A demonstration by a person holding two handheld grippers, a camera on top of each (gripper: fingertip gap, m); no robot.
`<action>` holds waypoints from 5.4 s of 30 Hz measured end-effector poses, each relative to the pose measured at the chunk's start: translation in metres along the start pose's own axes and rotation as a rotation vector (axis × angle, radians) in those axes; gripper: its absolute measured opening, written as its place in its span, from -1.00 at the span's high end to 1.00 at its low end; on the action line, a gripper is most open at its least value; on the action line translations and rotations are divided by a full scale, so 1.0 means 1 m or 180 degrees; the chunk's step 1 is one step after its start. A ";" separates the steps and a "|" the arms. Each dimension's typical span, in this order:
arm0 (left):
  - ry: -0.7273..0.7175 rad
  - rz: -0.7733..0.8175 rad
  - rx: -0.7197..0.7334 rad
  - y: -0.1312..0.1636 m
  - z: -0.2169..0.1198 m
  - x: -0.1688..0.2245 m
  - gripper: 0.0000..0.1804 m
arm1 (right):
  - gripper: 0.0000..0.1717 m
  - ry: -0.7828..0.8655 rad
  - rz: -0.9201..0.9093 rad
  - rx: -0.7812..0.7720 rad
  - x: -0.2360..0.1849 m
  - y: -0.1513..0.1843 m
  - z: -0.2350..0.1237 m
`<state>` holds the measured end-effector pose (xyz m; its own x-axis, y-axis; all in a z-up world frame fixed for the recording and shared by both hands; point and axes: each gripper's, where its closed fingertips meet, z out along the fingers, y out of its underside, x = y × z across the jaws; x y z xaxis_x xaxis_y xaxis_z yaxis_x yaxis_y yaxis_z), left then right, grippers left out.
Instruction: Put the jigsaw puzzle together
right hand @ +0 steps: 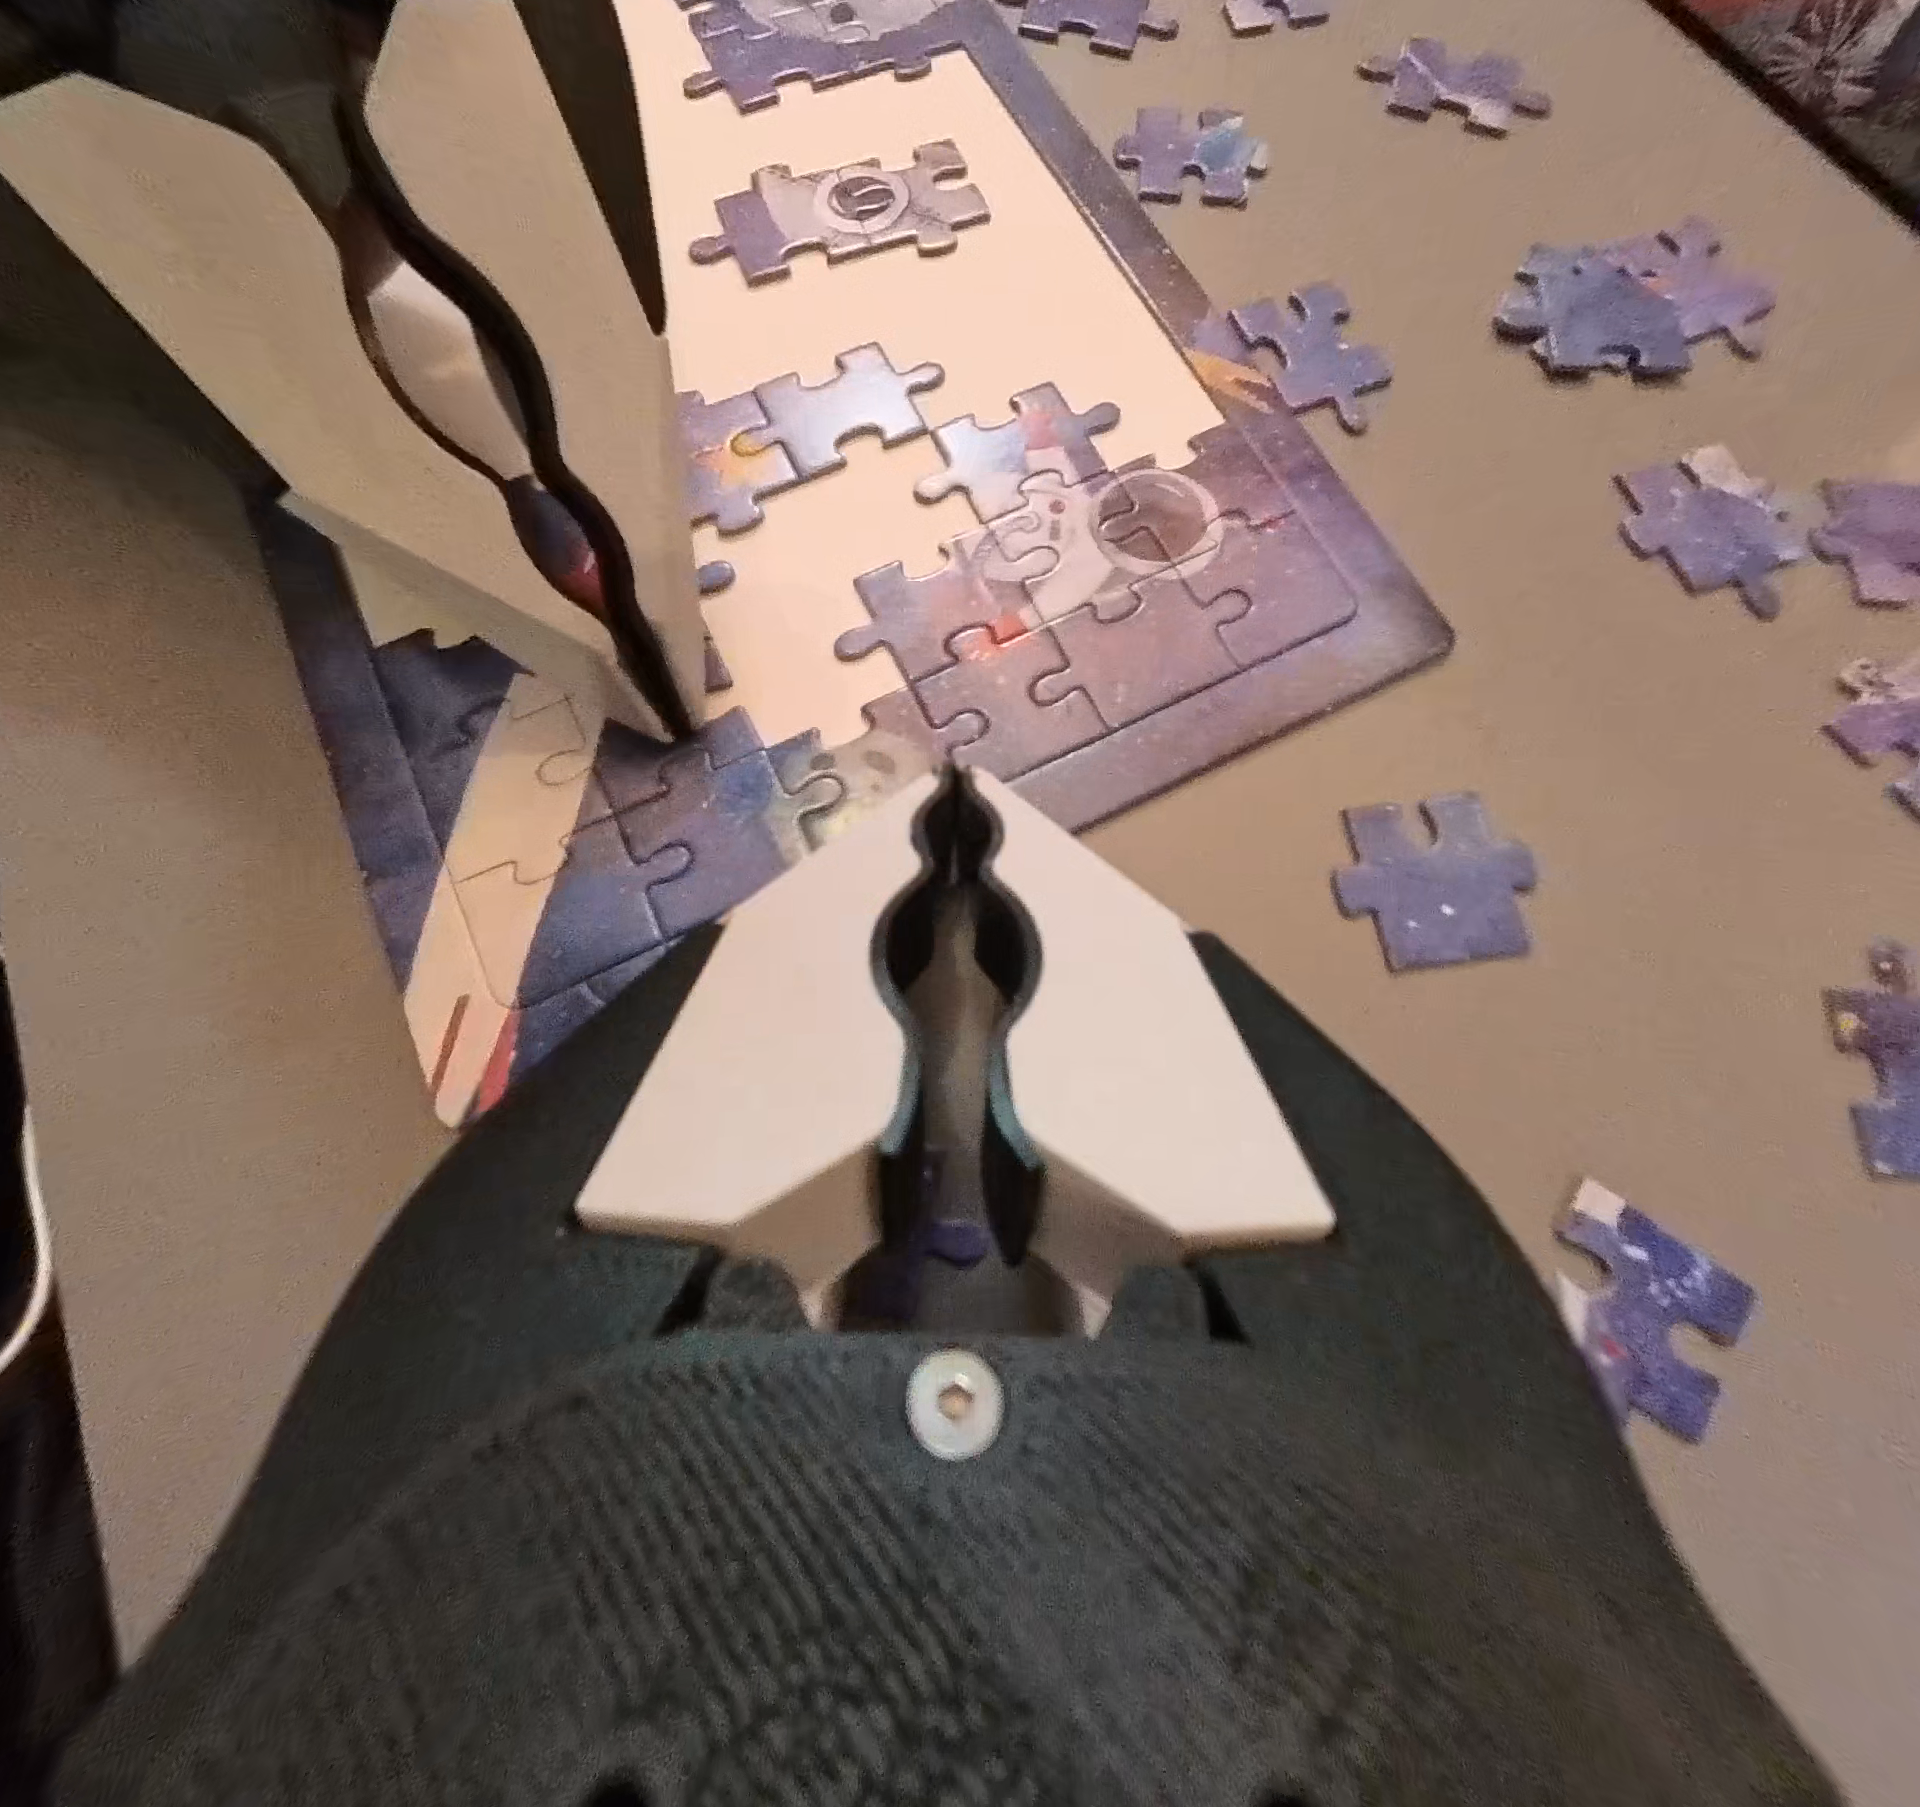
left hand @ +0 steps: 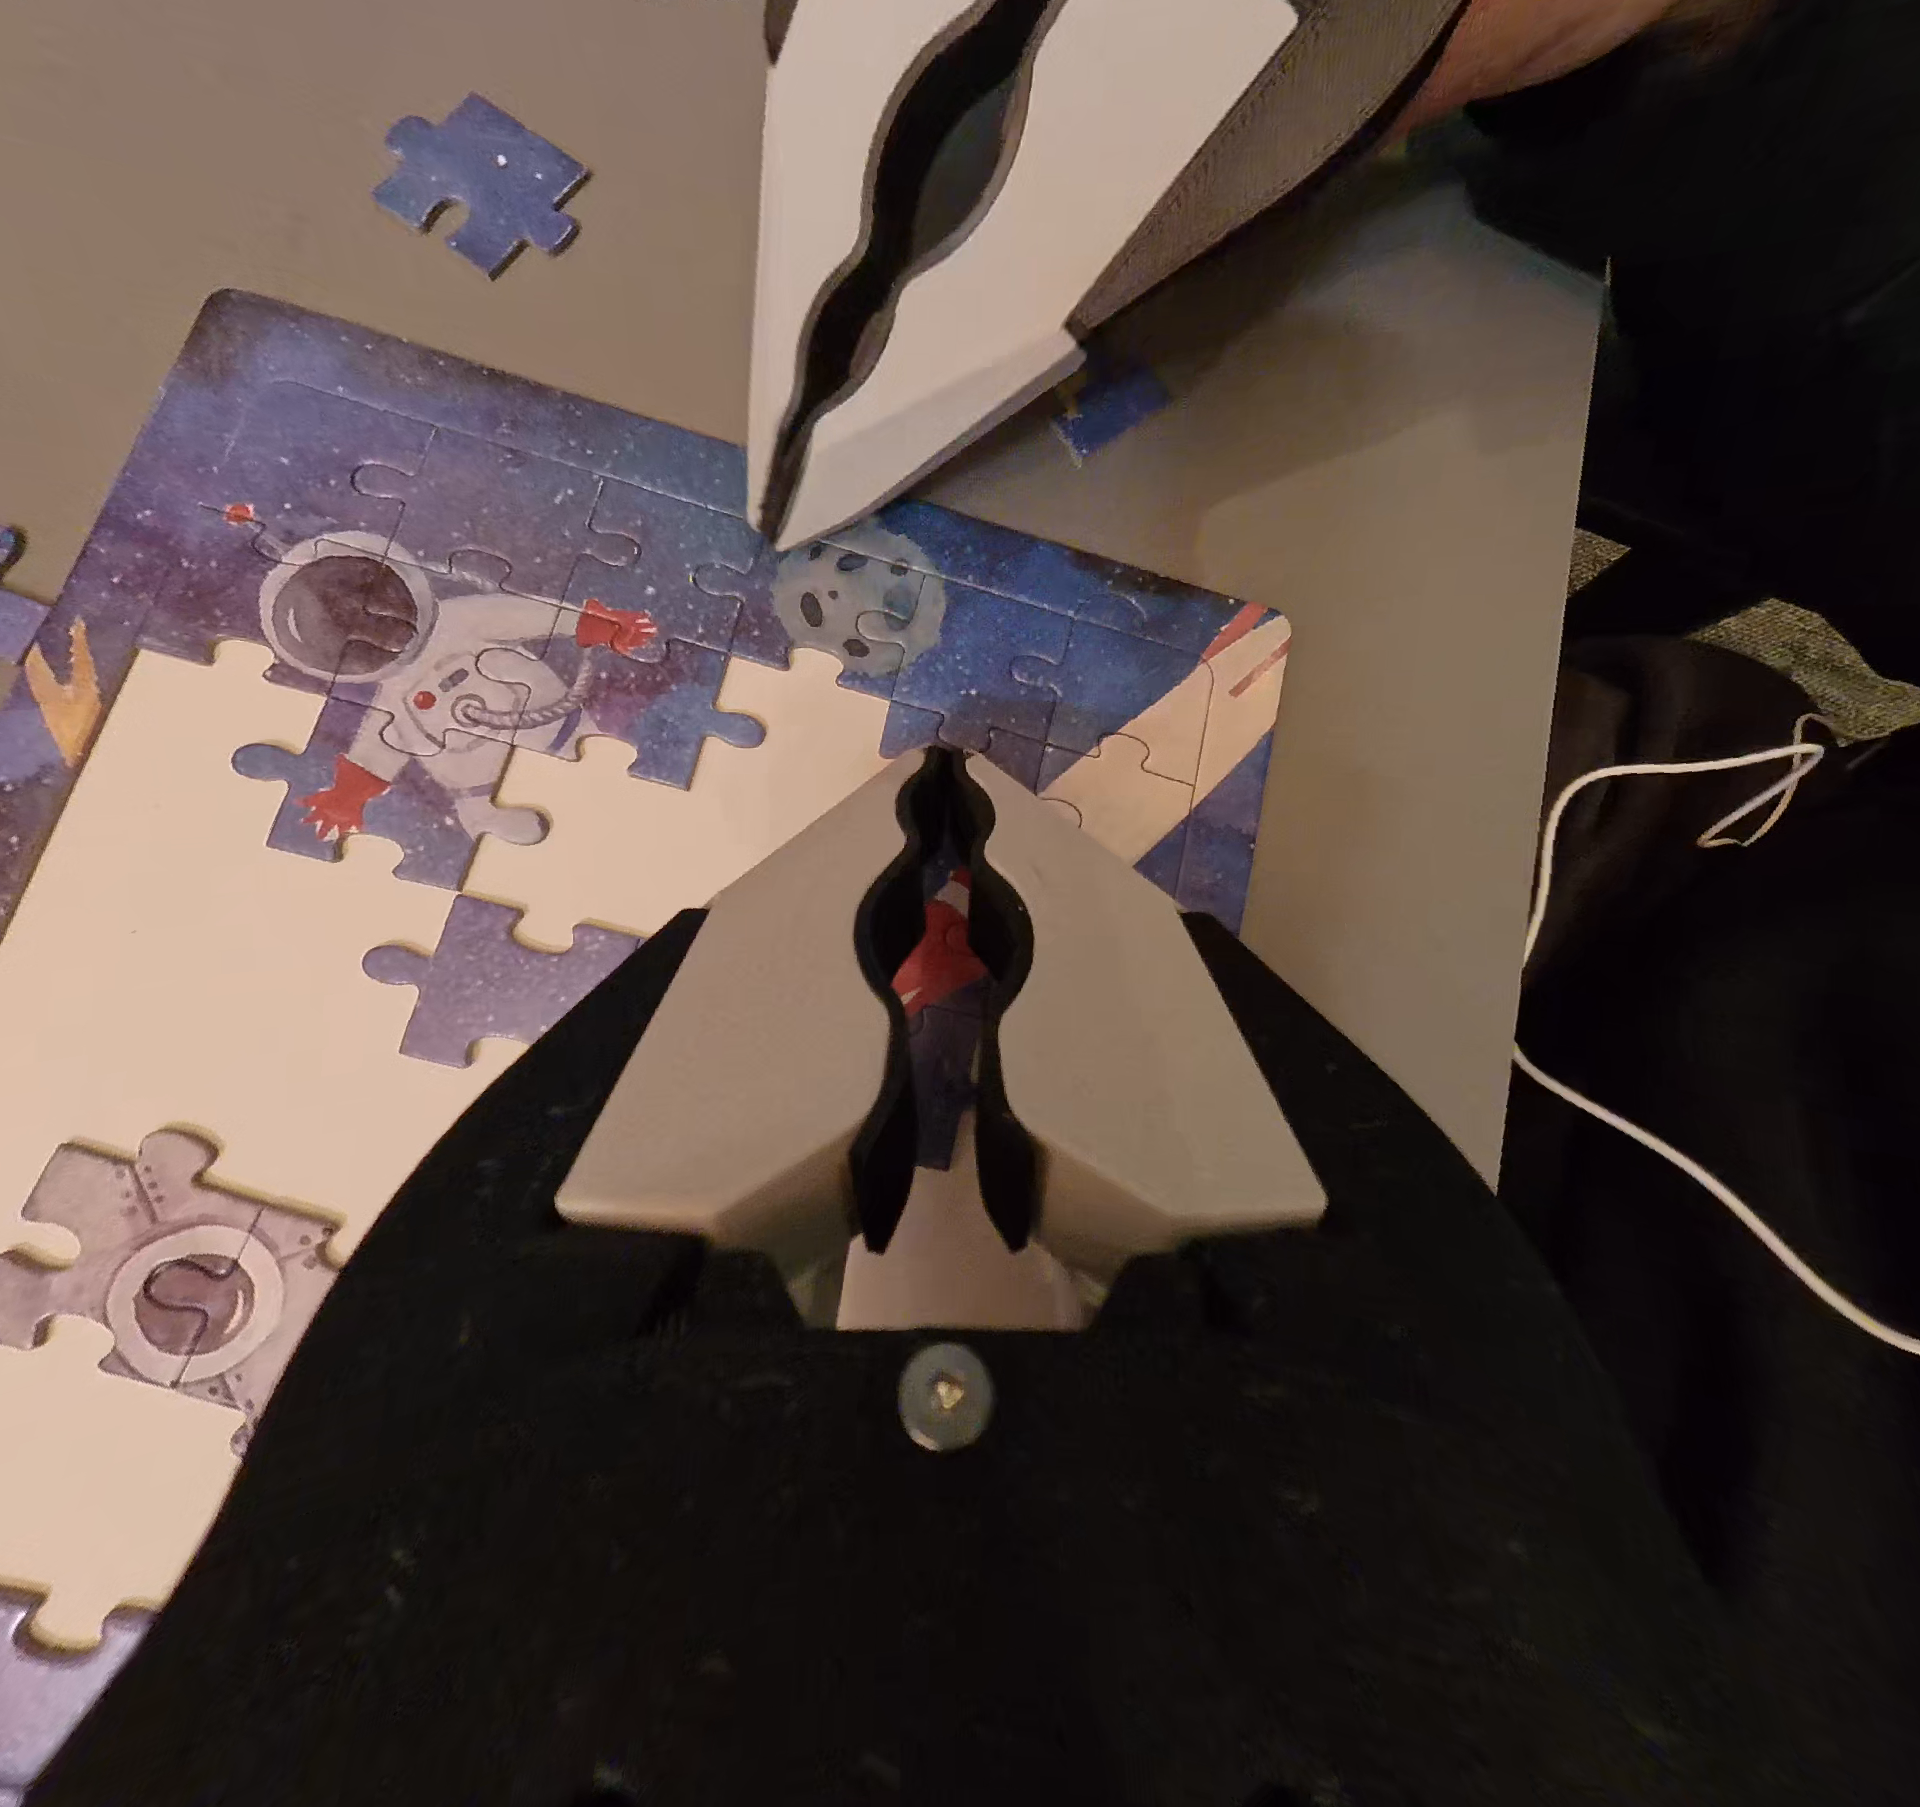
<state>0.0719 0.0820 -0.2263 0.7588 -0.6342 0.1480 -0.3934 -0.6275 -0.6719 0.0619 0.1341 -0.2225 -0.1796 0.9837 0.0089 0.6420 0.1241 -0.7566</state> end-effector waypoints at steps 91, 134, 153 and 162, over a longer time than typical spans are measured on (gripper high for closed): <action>-0.0032 -0.0104 0.0046 0.000 0.000 0.000 1.00 | 1.00 0.1091 0.0808 -0.0021 0.068 -0.032 0.037; -0.0892 -0.0714 0.1044 0.002 -0.117 -0.109 0.86 | 1.00 0.0740 0.0368 0.1779 0.081 -0.039 -0.114; -0.1633 -0.0601 0.2223 0.033 -0.203 -0.167 1.00 | 1.00 0.1163 0.1003 0.1779 0.118 -0.011 -0.126; -0.1642 -0.0605 0.2063 0.036 -0.194 -0.169 1.00 | 0.96 0.1213 0.0944 0.1626 0.115 -0.010 -0.113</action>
<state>-0.1712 0.0788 -0.1344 0.9855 -0.1600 0.0568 0.0205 -0.2199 -0.9753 0.1192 0.2607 -0.1402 0.2824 0.9553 -0.0874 0.1763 -0.1413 -0.9742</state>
